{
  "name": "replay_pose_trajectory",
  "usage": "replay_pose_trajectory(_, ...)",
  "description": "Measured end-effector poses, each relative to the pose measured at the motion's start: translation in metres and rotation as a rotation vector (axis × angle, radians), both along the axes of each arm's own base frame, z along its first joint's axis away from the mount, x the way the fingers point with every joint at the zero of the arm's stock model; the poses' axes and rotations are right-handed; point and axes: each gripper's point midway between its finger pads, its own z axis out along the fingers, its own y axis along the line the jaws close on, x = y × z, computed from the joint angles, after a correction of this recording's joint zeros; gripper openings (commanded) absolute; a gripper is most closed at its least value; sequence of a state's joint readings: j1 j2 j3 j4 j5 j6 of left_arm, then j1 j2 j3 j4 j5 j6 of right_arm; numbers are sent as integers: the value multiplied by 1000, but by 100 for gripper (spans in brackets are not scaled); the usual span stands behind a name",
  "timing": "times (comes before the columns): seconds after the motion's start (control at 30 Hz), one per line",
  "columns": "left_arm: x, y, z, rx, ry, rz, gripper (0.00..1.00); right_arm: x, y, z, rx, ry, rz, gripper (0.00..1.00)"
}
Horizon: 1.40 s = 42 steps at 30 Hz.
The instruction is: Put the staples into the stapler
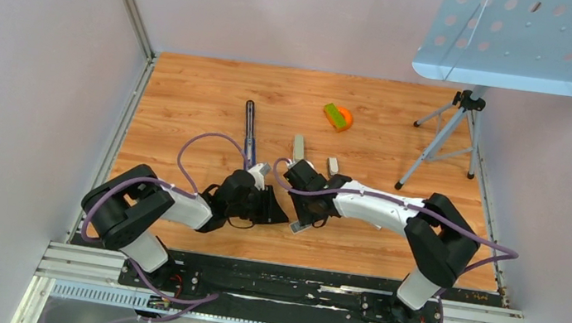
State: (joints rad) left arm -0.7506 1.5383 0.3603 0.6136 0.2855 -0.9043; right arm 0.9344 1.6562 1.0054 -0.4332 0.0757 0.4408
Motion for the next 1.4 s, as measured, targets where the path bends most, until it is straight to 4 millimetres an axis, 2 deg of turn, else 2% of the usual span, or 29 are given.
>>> replay_pose_trajectory(0.23,1,-1,0,-5,1,3,29,0,1,-2,-21,-10,20,27)
replay_pose_trajectory(0.73,2,6,3,41,-20,17,30,2,4,3,-44,-48,39,17)
replay_pose_trajectory(1.07,23,18,39,104,-142,83,32,8,3,26,-8,-110,26,17)
replay_pose_trajectory(1.27,31,39,32,156,-118,133,31,17,-3,28,-29,-143,3,17)
replay_pose_trajectory(1.4,30,45,27,180,-103,126,26,24,-9,27,-46,-152,-15,17)
